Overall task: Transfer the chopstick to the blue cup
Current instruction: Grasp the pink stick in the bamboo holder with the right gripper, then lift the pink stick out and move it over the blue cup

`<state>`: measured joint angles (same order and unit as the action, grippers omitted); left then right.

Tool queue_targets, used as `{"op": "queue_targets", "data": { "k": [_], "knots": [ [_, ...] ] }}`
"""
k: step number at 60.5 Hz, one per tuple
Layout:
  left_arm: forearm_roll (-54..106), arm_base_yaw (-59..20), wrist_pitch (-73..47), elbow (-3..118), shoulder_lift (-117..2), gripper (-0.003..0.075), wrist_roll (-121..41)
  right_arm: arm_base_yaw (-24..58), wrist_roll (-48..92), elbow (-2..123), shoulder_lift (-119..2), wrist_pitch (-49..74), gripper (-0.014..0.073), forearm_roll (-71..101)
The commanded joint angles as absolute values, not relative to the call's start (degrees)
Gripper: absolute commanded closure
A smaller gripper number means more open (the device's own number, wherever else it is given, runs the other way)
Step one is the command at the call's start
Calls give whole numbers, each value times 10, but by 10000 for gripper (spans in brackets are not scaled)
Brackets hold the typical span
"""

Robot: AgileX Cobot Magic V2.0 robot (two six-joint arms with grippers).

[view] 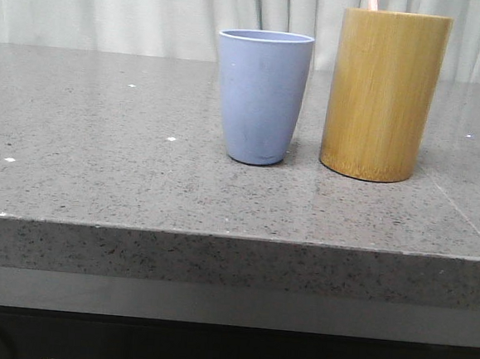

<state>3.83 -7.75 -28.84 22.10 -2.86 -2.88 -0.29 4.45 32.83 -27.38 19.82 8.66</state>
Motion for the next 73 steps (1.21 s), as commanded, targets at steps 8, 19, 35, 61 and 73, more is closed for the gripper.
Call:
{"op": "queue_targets", "data": {
  "k": [8, 19, 35, 61, 73],
  "knots": [
    [44, -76, -240, 235, -35, 739, -24, 31, 59, 410, -407, 85, -41, 89],
    [44, -76, -240, 235, -35, 739, -24, 112, 63, 498, -537, 74, -41, 89],
    [44, -76, -240, 235, -35, 739, -24, 214, 63, 607, -688, 52, -41, 89],
    [44, -76, -240, 235, -35, 739, -24, 219, 63, 707, -819, 53, 29, 89],
    [44, -76, -240, 235, -35, 739, -24, 219, 63, 707, -821, 52, 334, 89]
  ]
}}
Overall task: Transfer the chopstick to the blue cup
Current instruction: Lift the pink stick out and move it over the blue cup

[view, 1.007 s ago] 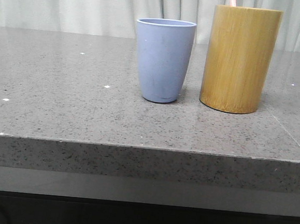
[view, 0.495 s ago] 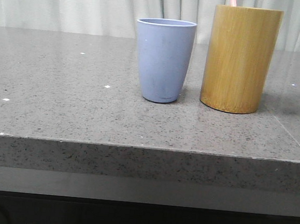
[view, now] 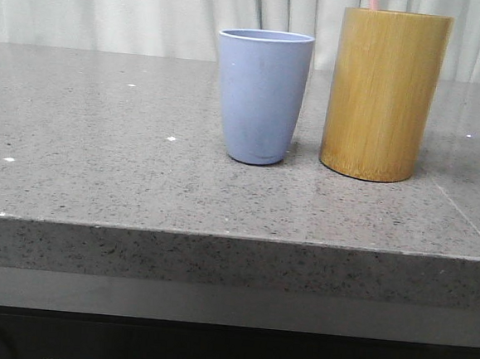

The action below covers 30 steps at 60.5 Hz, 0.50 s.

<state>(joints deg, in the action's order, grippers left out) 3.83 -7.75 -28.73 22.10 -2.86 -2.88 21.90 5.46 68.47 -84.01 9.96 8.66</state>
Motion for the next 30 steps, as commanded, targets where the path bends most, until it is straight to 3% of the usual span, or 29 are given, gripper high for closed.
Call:
{"op": "queue_targets", "data": {
  "k": [1, 8, 14, 30],
  "knots": [
    [44, -76, -240, 235, -35, 739, -24, 219, 63, 707, -821, 52, 356, 89],
    [44, -76, -240, 235, -35, 739, -24, 219, 63, 707, -821, 52, 508, 89],
    [44, -76, -240, 235, -35, 739, -24, 219, 63, 707, -821, 50, 585, 89],
    [44, -76, -240, 235, -35, 739, -24, 219, 63, 707, -785, 28, 620, 89]
  ]
}}
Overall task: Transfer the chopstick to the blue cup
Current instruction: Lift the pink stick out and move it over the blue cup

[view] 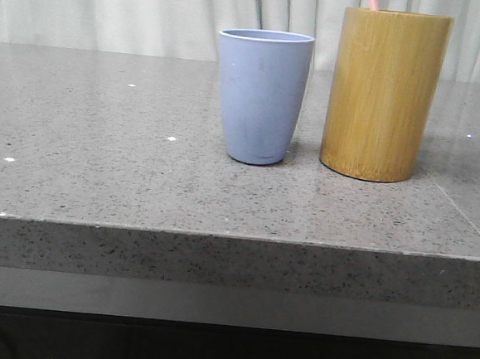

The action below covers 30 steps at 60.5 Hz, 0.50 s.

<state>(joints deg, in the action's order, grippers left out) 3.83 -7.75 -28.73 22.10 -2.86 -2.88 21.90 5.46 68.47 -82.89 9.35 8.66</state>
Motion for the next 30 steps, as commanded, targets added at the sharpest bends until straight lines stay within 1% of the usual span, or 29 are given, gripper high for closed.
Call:
{"op": "queue_targets", "data": {
  "k": [1, 17, 30],
  "knots": [
    [44, -76, -240, 235, -35, 739, -24, 219, 63, 707, -781, 24, 620, 89],
    [44, -76, -240, 235, -35, 739, -24, 219, 63, 707, -688, -84, 620, 89],
    [44, -76, -240, 235, -35, 739, -24, 223, 62, 707, -656, -129, 620, 89]
  ]
}}
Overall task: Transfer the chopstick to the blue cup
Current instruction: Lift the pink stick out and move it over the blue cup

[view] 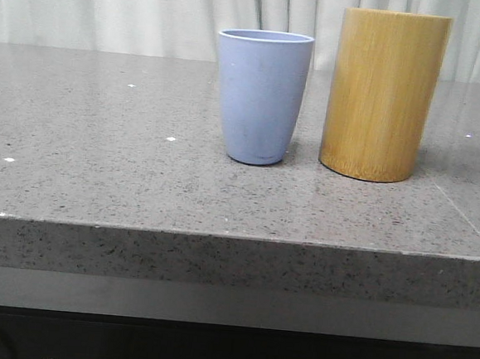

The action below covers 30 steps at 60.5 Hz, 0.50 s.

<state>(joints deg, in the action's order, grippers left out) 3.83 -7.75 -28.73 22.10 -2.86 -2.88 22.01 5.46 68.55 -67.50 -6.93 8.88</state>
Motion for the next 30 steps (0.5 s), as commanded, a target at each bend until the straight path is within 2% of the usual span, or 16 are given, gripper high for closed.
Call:
{"op": "queue_targets", "data": {
  "k": [1, 14, 30],
  "knots": [
    [44, -76, -240, 235, -35, 739, -24, 225, 62, 707, -656, -129, 620, 89],
    [44, -76, -240, 235, -35, 739, -24, 288, 60, 707, -676, -147, 620, 89],
    [44, -76, -240, 235, -35, 739, -24, 356, 60, 707, -769, -159, 620, 89]
  ]
}}
